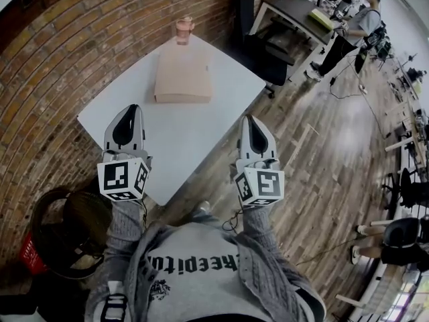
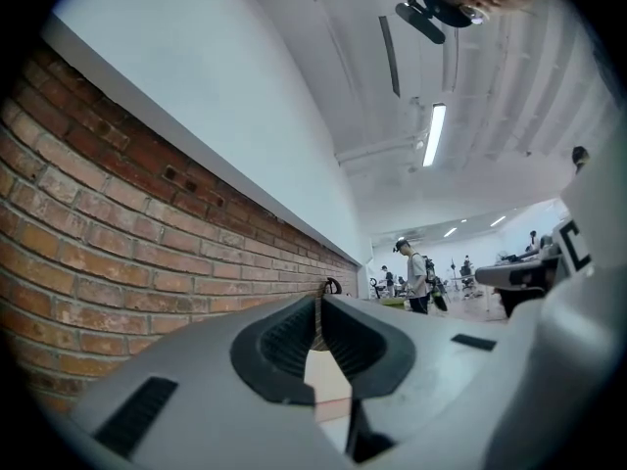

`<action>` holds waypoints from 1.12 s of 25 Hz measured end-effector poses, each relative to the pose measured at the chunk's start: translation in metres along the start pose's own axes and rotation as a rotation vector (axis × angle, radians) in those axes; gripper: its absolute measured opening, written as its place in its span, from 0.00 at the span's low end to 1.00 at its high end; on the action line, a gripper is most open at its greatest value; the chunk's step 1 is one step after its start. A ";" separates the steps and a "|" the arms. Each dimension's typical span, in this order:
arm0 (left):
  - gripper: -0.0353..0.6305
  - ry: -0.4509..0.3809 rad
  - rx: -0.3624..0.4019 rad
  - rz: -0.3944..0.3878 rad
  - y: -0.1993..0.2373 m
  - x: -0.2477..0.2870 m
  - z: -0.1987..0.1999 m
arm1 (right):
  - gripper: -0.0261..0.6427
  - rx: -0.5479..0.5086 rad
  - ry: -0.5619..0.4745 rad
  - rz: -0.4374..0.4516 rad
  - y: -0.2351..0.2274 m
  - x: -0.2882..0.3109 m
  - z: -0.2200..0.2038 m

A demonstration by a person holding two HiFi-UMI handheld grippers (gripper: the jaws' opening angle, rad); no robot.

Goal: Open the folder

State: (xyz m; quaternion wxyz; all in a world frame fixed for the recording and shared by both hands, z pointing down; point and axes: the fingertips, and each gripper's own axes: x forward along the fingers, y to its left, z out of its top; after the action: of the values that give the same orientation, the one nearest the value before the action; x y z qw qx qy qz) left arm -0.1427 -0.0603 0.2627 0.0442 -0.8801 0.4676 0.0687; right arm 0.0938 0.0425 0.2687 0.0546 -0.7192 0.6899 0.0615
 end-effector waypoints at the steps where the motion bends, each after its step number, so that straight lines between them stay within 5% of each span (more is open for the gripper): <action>1: 0.08 -0.003 0.003 0.002 -0.004 0.007 0.000 | 0.05 0.000 -0.002 0.005 -0.007 0.004 0.000; 12: 0.08 -0.025 0.010 0.037 -0.050 0.063 -0.008 | 0.05 0.006 -0.012 0.065 -0.074 0.032 -0.009; 28: 0.08 0.046 0.056 0.076 -0.053 0.112 -0.034 | 0.05 0.048 0.029 0.122 -0.100 0.070 -0.041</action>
State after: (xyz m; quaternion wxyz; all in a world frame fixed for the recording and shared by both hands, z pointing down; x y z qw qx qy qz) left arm -0.0336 -0.1272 0.2784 0.0554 -0.8615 0.5033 0.0371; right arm 0.1974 -0.0291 0.2975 0.0578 -0.6753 0.7343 0.0377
